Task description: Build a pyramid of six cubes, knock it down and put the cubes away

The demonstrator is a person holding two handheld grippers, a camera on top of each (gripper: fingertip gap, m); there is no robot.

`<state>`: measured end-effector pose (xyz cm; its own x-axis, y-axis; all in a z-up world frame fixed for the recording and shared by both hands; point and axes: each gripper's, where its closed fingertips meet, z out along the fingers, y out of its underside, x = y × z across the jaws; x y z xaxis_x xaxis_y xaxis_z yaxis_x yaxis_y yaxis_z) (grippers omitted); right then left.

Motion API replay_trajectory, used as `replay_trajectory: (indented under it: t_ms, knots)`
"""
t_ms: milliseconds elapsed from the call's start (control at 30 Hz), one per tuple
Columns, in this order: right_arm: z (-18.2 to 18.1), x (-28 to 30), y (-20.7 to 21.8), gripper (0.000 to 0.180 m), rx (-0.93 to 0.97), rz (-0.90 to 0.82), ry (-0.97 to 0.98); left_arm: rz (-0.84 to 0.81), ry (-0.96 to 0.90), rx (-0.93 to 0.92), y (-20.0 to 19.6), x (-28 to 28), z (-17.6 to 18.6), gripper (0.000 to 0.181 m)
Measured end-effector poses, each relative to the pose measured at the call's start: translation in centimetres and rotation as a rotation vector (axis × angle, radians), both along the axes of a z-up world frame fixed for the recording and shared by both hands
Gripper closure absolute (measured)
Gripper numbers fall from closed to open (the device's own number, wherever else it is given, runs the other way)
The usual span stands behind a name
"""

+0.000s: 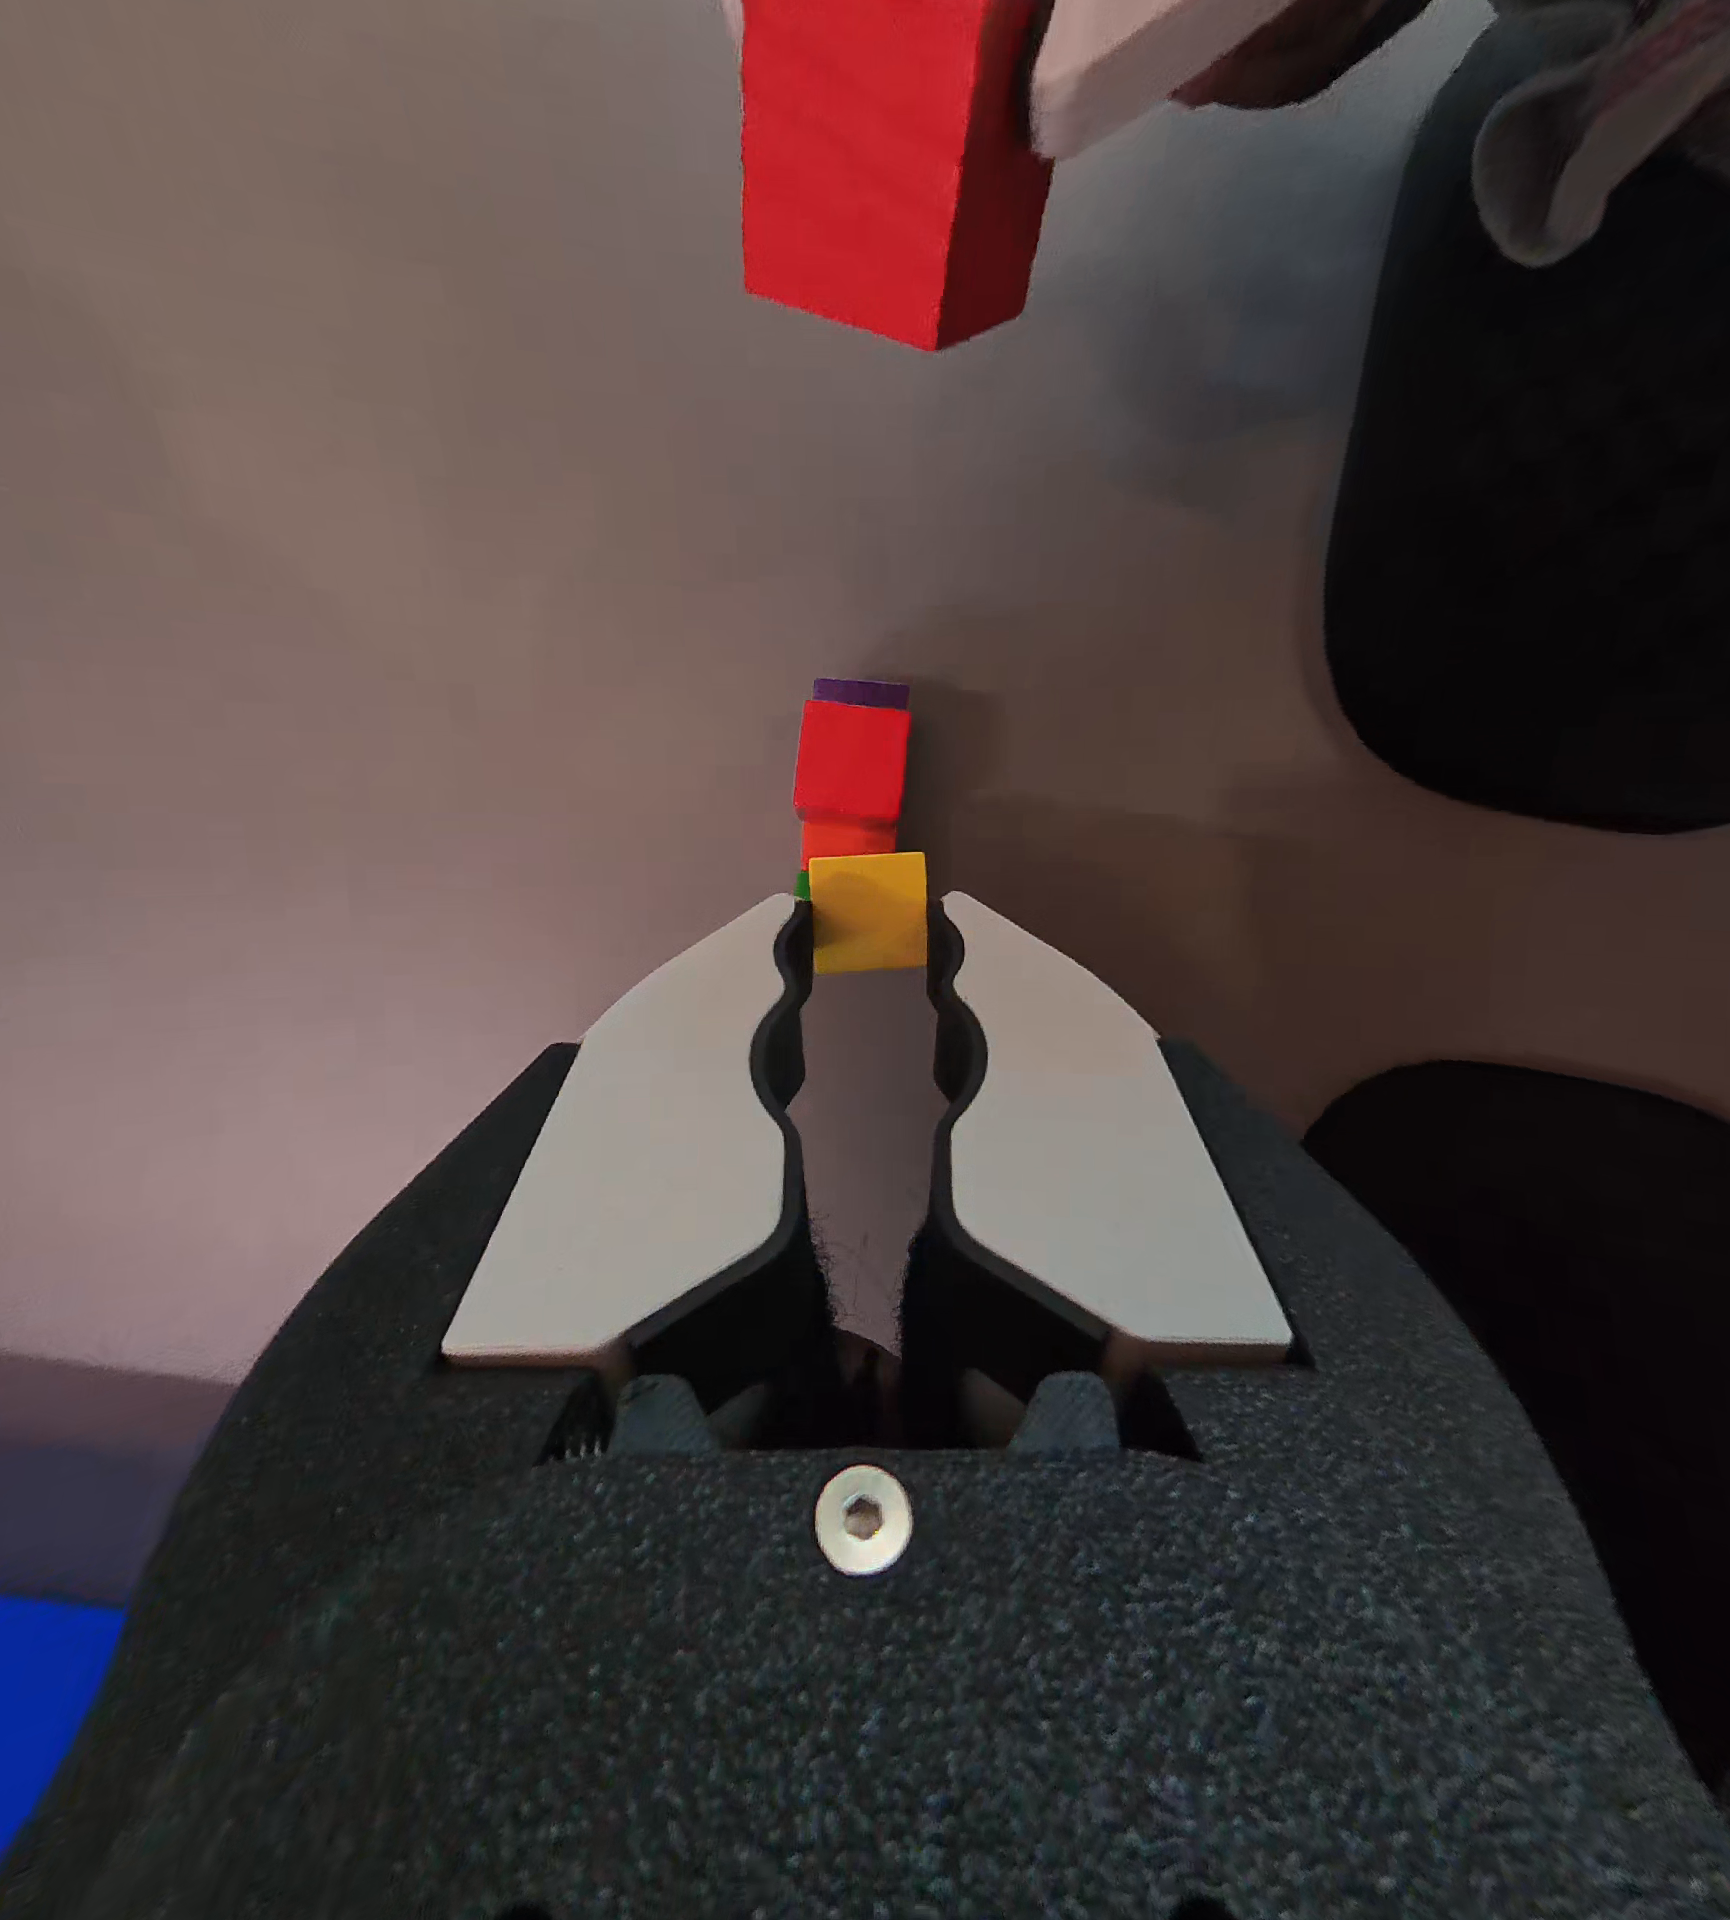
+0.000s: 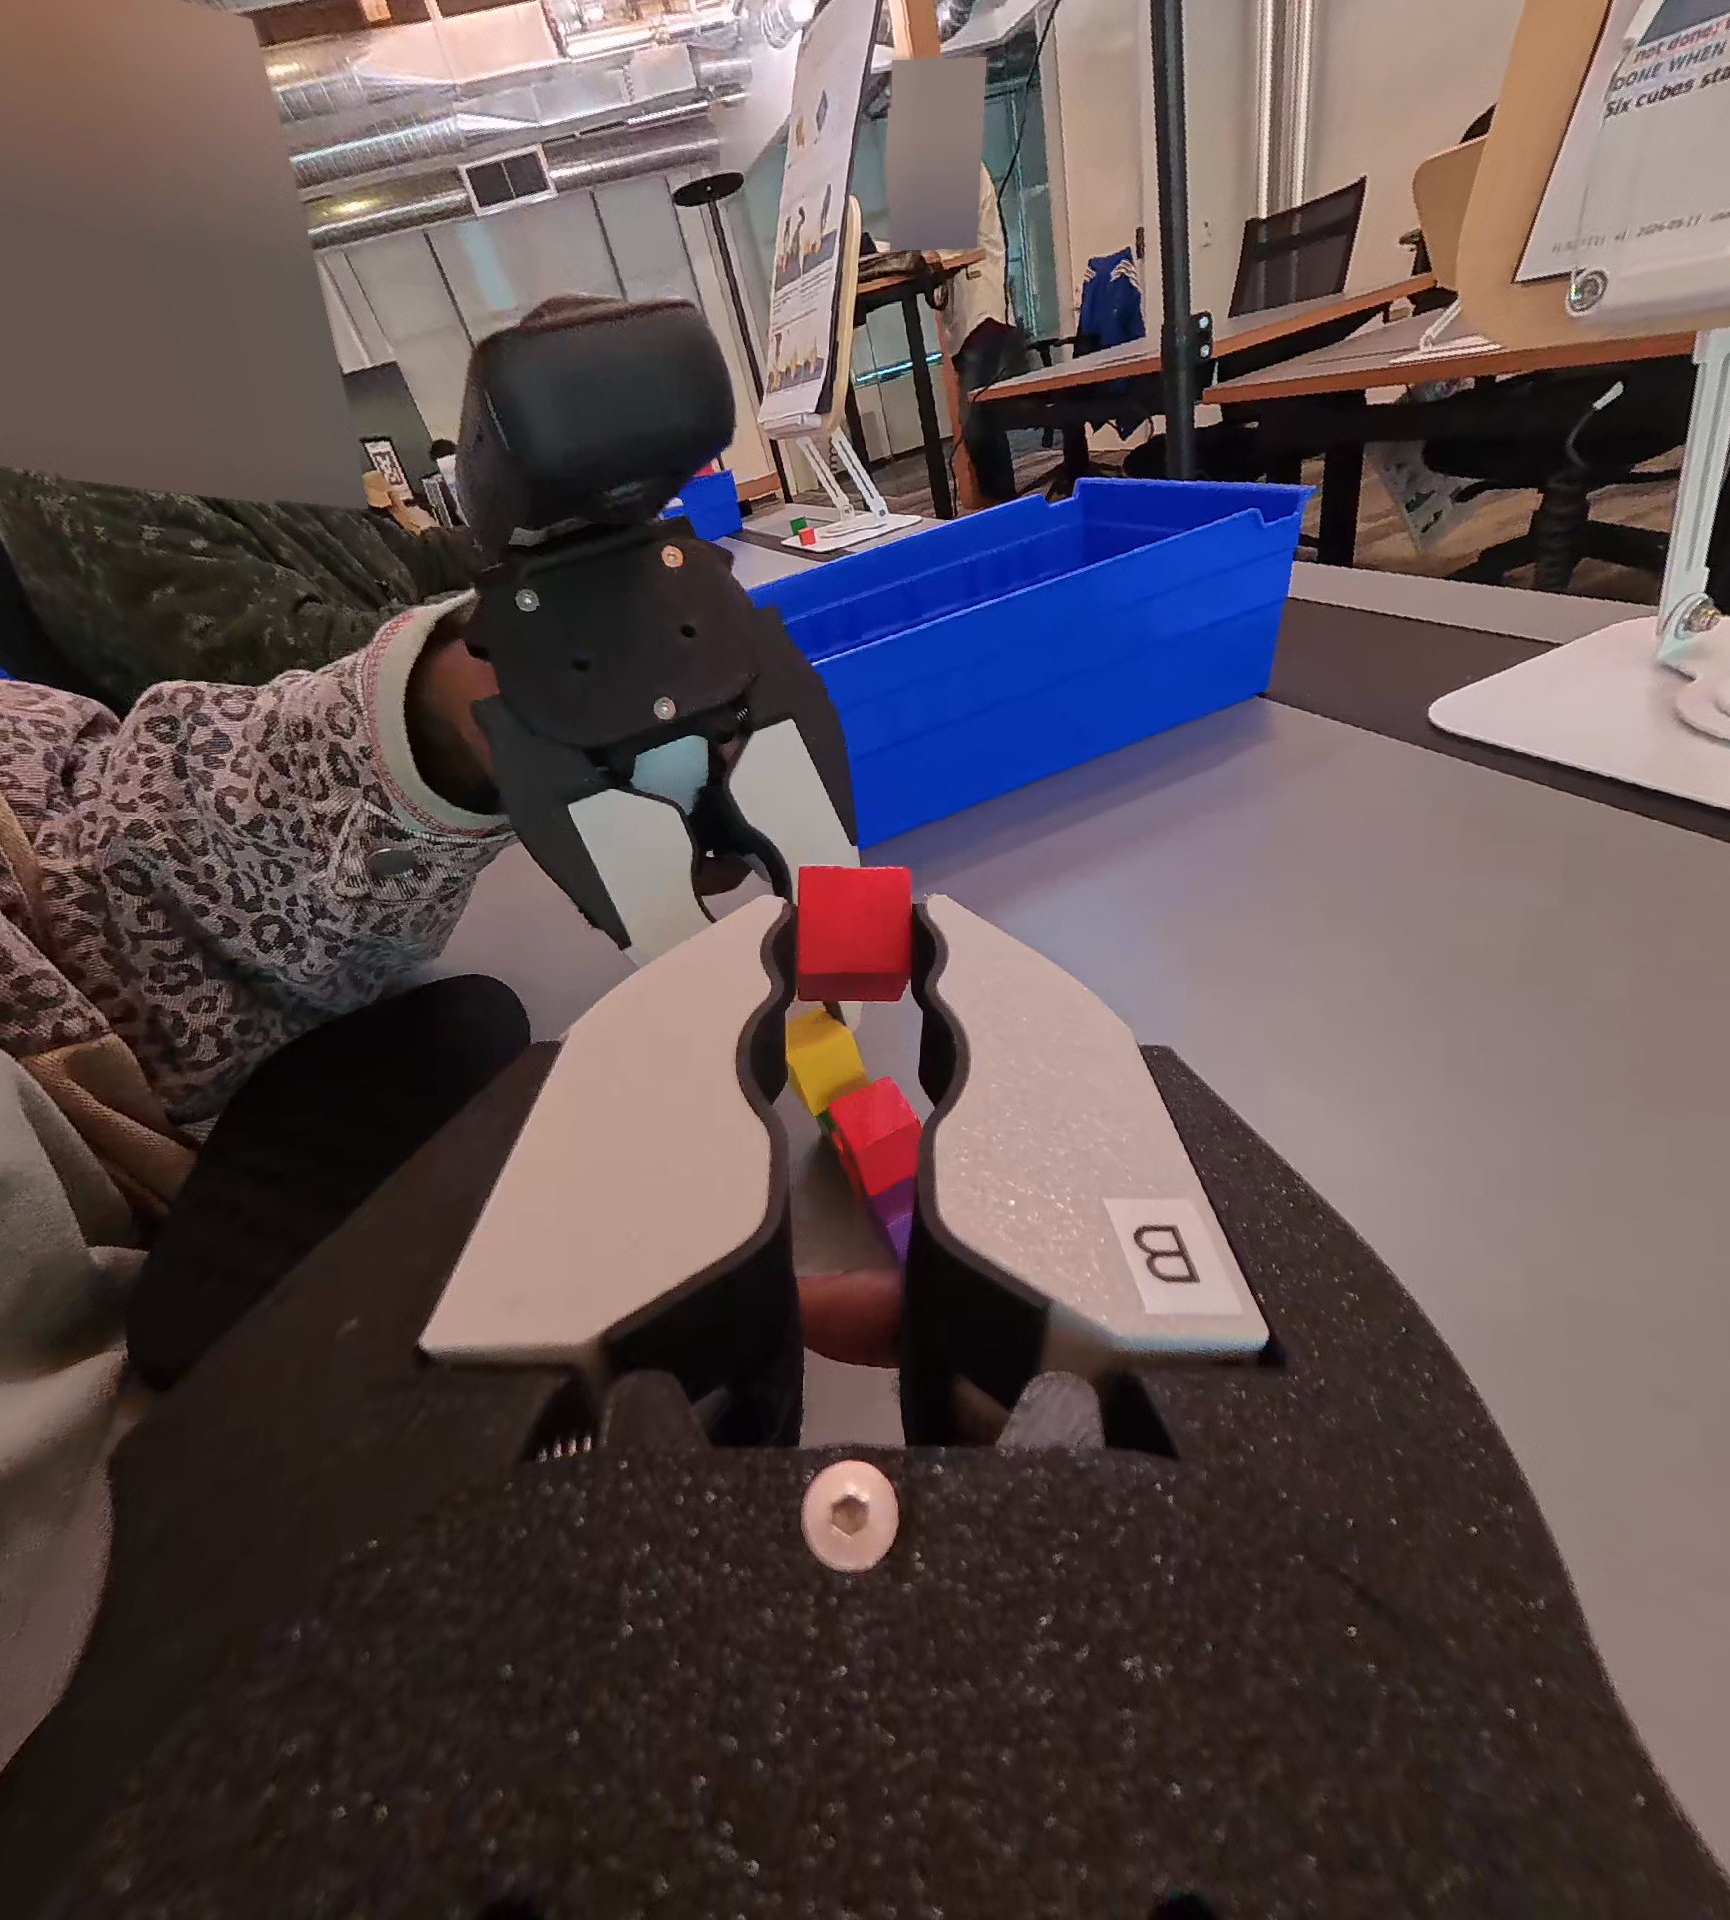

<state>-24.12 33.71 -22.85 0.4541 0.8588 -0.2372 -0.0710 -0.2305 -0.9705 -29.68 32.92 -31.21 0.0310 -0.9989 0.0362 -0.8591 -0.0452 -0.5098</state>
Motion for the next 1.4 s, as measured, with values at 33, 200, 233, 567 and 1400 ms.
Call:
replay_trajectory:
  t_ms: [33,200,233,567,1400]
  knots:
    - [-0.04,0.00,0.01,0.159,0.000,0.000,-0.002,-0.006,0.010,0.000,0.03,0.02,-0.22,0.160]
    - [-0.11,-0.07,0.02,0.159,-0.007,0.003,-0.001,-0.015,0.026,-0.004,0.31,0.32,-0.72,0.160]
    - [-0.15,-0.15,-0.01,0.159,-0.009,0.006,-0.002,-0.015,0.028,-0.006,0.38,0.36,-0.74,0.160]
    - [-0.35,-0.37,-0.06,0.159,-0.014,0.013,-0.012,-0.048,0.056,-0.020,0.45,0.52,-1.07,0.160]
    - [-0.48,-0.57,-0.15,0.159,-0.020,0.024,-0.009,-0.106,0.065,-0.029,0.35,0.64,-1.11,0.160]
